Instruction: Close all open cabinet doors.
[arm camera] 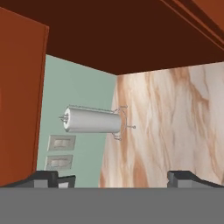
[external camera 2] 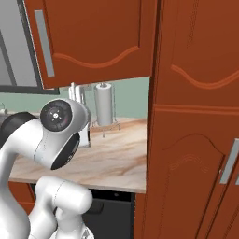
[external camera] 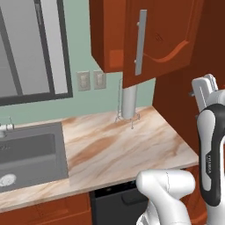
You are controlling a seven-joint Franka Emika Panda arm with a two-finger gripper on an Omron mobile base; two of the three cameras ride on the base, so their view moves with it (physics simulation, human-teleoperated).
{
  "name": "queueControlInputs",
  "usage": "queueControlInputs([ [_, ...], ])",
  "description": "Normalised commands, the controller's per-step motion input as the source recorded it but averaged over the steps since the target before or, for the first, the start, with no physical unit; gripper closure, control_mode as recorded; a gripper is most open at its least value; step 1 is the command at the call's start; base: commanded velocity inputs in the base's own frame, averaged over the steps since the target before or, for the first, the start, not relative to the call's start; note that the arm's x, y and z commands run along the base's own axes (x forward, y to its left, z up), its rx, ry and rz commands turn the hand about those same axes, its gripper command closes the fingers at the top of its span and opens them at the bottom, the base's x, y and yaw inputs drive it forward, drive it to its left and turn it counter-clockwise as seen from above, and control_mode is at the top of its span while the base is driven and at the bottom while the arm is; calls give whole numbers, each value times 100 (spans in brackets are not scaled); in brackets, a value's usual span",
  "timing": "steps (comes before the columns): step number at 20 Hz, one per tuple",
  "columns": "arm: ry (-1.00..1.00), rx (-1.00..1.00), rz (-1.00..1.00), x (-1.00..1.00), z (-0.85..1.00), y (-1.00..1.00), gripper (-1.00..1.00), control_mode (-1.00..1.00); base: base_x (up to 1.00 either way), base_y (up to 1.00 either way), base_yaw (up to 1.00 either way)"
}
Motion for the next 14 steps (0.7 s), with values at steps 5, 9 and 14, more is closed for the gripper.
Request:
queueControlInputs([
  [5, 0, 0, 0, 0, 0, 0, -100, 100, 15, -11, 22],
  [9, 0, 0, 0, 0, 0, 0, -100, 100, 11, -7, 18],
  [14, 0, 0, 0, 0, 0, 0, -100, 100, 0, 0, 0],
])
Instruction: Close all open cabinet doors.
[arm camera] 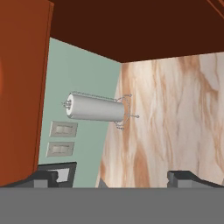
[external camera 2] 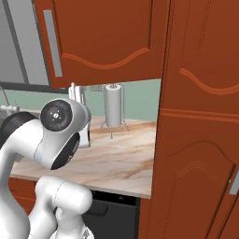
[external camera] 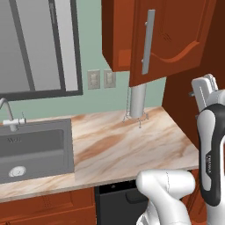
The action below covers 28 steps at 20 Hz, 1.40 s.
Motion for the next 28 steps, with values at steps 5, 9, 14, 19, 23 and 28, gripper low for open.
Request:
queueControlInputs([
  [5, 0, 0, 0, 0, 0, 0, -100, 100, 0, 0, 0],
  [9, 0, 0, 0, 0, 0, 0, -100, 100, 0, 0, 0],
  [14, 0, 0, 0, 0, 0, 0, -100, 100, 0, 0, 0],
  [19, 0, 0, 0, 0, 0, 0, -100, -100, 0, 0, 0],
  [23, 0, 0, 0, 0, 0, 0, -100, -100, 0, 0, 0],
  [28, 0, 0, 0, 0, 0, 0, -100, -100, 0, 0, 0],
])
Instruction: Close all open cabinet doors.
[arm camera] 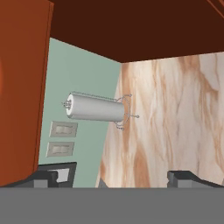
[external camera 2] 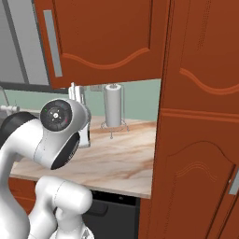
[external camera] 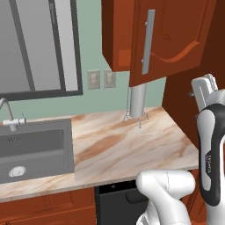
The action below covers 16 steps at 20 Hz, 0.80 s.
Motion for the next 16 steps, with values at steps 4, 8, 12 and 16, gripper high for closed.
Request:
queueControlInputs([
  [4, 0, 0, 0, 0, 0, 0, -100, -100, 0, 0, 0],
  [8, -1, 0, 0, -7, 0, 0, -100, -100, 0, 0, 0],
  [12, -8, 0, 0, -19, 0, -2, -100, -100, 0, 0, 0],
  [16, -13, 9, 0, -15, 16, 0, -100, -100, 0, 0, 0],
])
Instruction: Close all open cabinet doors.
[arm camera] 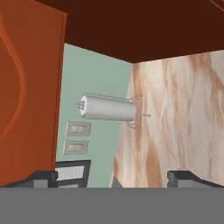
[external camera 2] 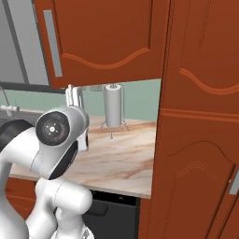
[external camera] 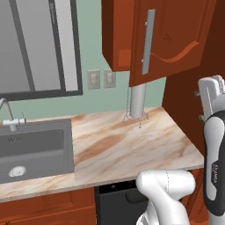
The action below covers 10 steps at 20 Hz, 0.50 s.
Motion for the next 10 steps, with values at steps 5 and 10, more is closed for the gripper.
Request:
queueControlInputs([
  [5, -2, 14, 1, -9, 33, 0, -100, -100, 0, 0, 0],
  [10, 0, 13, 11, 4, 39, 0, -100, -100, 0, 0, 0],
])
